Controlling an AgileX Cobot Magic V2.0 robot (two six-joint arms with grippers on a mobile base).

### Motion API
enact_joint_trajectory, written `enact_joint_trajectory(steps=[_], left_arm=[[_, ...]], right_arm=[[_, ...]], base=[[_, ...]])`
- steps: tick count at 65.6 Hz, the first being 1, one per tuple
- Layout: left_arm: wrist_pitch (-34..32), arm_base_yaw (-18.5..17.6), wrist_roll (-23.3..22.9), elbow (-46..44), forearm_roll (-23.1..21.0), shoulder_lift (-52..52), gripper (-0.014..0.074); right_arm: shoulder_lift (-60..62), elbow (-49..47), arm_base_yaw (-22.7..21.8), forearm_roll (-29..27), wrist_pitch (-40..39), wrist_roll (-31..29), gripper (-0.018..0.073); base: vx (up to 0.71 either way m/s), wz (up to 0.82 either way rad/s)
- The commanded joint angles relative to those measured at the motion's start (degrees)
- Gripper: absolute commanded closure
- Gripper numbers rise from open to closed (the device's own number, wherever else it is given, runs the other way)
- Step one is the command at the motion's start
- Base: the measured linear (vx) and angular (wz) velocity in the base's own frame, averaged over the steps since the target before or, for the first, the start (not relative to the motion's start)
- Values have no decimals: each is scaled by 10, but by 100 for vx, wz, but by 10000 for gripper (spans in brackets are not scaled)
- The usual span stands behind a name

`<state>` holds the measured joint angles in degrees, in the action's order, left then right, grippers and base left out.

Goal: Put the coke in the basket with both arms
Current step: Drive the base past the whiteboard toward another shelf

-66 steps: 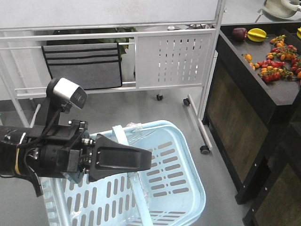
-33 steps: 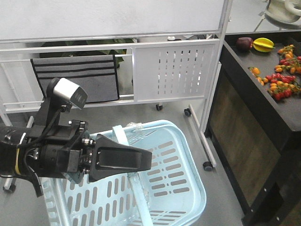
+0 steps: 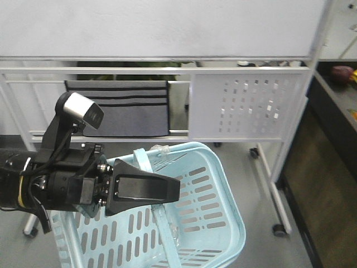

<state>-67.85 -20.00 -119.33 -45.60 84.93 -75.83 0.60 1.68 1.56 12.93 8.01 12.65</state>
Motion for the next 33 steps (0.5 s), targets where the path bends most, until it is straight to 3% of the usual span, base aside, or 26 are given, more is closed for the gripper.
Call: enact_joint_trajectory(steps=[1,33], left_arm=[[-113,-1,4,-14,-51,17,603],[-113,-1,4,-14,-51,17,603]], right_arm=[[10,5,-3,8,-41,-2,564],[10,5,-3,8,-42,-2,564]], base=[[27,39],[22,56]])
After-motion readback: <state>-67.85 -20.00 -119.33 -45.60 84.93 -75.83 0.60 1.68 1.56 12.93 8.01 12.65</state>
